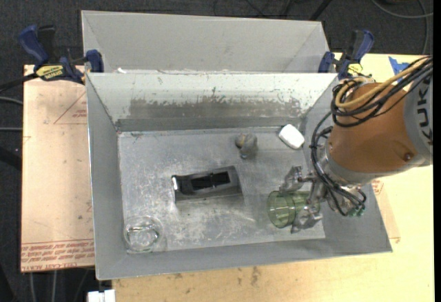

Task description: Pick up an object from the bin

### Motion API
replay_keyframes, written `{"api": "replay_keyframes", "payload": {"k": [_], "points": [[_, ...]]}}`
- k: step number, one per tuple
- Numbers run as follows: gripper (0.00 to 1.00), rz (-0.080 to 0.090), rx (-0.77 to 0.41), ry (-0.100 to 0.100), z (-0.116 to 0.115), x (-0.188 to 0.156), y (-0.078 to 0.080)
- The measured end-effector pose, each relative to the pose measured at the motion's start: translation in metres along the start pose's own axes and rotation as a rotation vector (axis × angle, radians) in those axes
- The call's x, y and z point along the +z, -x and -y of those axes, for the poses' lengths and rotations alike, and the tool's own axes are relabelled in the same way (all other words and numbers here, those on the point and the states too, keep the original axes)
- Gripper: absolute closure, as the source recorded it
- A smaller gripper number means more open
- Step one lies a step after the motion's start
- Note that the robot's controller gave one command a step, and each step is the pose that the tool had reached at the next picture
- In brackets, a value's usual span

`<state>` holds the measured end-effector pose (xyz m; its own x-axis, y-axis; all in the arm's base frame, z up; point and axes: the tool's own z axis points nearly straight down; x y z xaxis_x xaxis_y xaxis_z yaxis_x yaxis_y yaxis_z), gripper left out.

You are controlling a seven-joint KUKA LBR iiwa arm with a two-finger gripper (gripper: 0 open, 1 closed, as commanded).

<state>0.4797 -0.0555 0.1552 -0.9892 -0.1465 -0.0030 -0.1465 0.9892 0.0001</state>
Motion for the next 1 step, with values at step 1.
{"api": "replay_keyframes", "payload": {"k": [1], "points": [[1.0, 0.0, 0.0, 0.0, -0.0001, -0.0043, 0.0002]]}}
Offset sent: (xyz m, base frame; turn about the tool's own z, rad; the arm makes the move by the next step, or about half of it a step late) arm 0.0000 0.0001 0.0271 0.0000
